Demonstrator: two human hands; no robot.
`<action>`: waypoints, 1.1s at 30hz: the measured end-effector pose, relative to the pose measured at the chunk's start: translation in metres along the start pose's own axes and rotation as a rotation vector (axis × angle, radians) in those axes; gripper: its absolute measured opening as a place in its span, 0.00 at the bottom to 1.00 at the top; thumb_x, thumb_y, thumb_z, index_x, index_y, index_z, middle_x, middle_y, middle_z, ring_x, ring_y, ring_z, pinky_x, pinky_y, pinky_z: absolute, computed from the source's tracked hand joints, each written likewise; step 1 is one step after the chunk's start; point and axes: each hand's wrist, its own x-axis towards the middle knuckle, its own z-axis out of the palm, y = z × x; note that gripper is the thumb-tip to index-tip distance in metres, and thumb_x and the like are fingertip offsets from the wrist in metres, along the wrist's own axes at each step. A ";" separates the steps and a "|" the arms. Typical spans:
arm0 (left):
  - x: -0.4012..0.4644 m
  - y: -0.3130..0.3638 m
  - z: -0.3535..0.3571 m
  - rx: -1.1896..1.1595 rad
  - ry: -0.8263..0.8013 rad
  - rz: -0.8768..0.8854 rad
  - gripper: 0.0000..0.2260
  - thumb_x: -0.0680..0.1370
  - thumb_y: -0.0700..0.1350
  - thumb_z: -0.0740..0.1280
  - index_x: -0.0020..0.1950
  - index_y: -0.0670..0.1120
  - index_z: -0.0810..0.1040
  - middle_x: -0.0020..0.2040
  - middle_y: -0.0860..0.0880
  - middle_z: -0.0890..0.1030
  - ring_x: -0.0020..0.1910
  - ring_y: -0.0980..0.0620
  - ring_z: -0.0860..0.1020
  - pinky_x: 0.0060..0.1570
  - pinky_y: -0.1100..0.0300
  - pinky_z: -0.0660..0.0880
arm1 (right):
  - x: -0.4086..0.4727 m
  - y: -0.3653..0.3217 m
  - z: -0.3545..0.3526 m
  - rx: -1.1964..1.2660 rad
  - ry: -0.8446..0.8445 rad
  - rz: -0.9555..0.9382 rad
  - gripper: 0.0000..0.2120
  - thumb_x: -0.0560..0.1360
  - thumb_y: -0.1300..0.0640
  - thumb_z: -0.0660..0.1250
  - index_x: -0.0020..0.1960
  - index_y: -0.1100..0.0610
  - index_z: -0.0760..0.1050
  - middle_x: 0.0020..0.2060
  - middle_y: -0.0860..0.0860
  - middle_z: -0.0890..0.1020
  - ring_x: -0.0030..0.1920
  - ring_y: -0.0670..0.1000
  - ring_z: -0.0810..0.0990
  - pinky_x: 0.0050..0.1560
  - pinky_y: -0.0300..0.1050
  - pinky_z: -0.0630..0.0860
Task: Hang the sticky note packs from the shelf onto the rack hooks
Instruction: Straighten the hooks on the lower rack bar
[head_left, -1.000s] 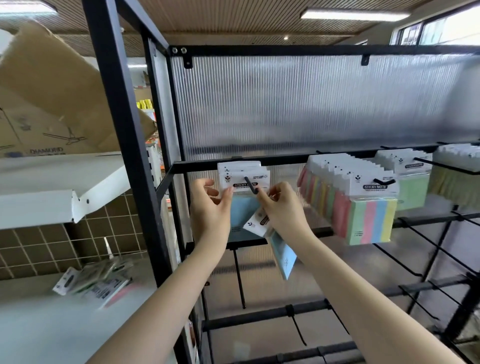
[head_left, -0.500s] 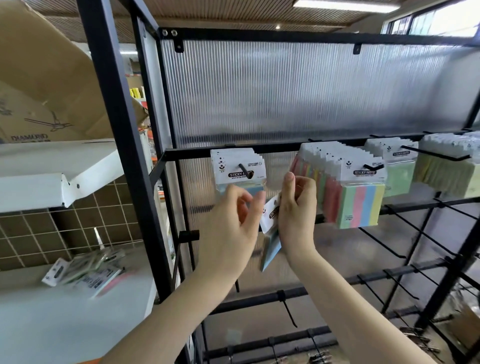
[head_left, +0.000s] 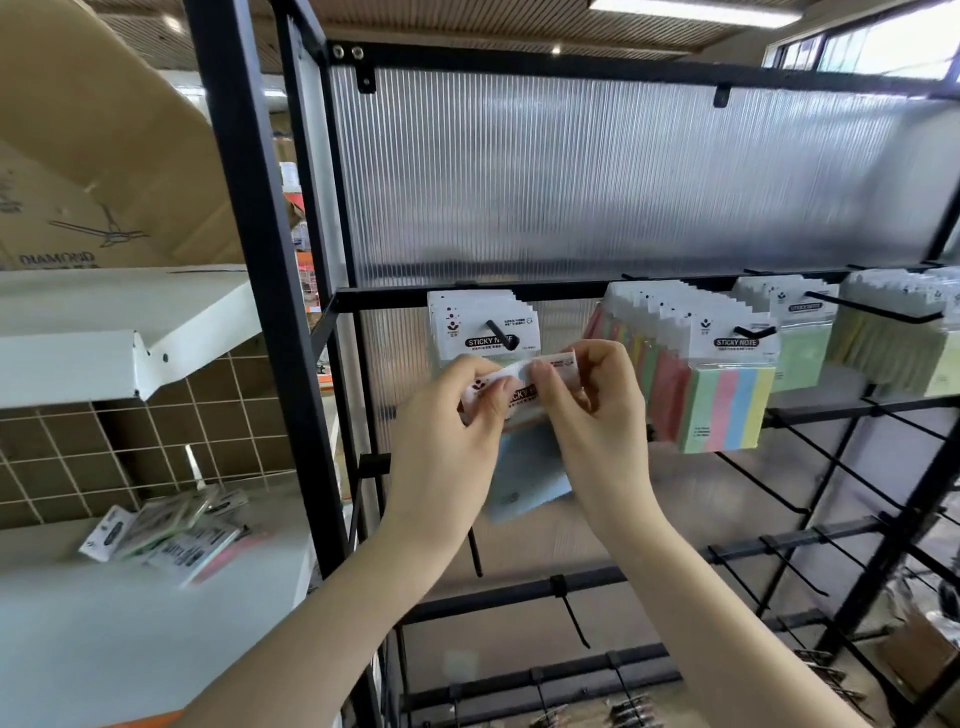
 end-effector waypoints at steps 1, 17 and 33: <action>0.002 0.000 -0.001 -0.002 -0.001 0.004 0.02 0.78 0.43 0.66 0.47 0.47 0.79 0.34 0.49 0.79 0.36 0.51 0.78 0.37 0.55 0.74 | 0.001 -0.003 -0.001 -0.009 -0.004 -0.019 0.08 0.76 0.59 0.69 0.44 0.52 0.70 0.33 0.39 0.76 0.34 0.37 0.74 0.37 0.29 0.70; 0.026 -0.010 0.004 -0.065 0.063 -0.014 0.02 0.79 0.44 0.67 0.49 0.46 0.77 0.34 0.54 0.77 0.34 0.57 0.77 0.33 0.64 0.71 | 0.024 -0.008 0.001 -0.184 -0.031 -0.092 0.11 0.76 0.58 0.68 0.41 0.49 0.67 0.30 0.35 0.73 0.32 0.39 0.70 0.35 0.29 0.66; 0.017 -0.061 0.021 -0.016 0.256 -0.141 0.19 0.76 0.50 0.68 0.63 0.44 0.70 0.58 0.50 0.73 0.57 0.57 0.71 0.51 0.81 0.63 | 0.030 0.034 0.000 -0.245 -0.128 0.138 0.17 0.75 0.52 0.69 0.60 0.50 0.67 0.55 0.44 0.77 0.56 0.42 0.75 0.55 0.36 0.73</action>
